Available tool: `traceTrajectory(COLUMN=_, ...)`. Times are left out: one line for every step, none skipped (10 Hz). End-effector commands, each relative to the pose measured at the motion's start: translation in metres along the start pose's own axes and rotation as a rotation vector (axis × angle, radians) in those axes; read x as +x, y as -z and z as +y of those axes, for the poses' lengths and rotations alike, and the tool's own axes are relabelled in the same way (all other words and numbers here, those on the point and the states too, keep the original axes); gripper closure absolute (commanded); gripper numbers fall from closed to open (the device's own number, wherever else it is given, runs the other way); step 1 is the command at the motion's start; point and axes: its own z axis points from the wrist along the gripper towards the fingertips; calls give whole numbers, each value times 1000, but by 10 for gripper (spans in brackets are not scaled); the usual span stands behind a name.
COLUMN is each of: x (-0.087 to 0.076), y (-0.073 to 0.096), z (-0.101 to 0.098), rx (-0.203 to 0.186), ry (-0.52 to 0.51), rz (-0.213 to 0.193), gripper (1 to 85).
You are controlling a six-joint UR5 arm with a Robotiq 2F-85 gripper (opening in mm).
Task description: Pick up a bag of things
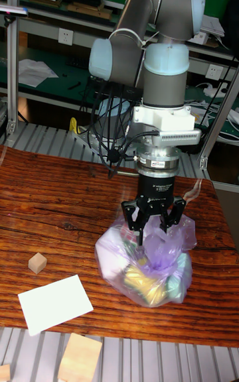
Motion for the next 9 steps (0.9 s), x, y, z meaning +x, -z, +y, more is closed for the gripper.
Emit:
traceTrajectory(x=8, y=-3, z=14, rx=-10, ry=-23, rz=23, gripper=347)
traceTrajectory(x=5, y=-6, z=21, rx=-14, ry=-28, rz=23, gripper=347)
traceTrajectory(x=3, y=-8, z=27, rx=-19, ry=-34, rz=25, gripper=347)
traceTrajectory(x=1, y=-12, z=33, rx=-25, ry=-41, rz=25, gripper=347)
traceTrajectory(x=0, y=-15, z=35, rx=-27, ry=-42, rz=26, gripper=343)
traceTrajectory(x=0, y=-15, z=36, rx=-26, ry=-41, rz=28, gripper=343)
traceTrajectory(x=-2, y=-16, z=35, rx=-20, ry=-33, rz=25, gripper=337)
traceTrajectory(x=-5, y=-16, z=33, rx=-16, ry=-46, rz=13, gripper=333)
traceTrajectory(x=-6, y=-16, z=33, rx=-13, ry=-49, rz=11, gripper=333)
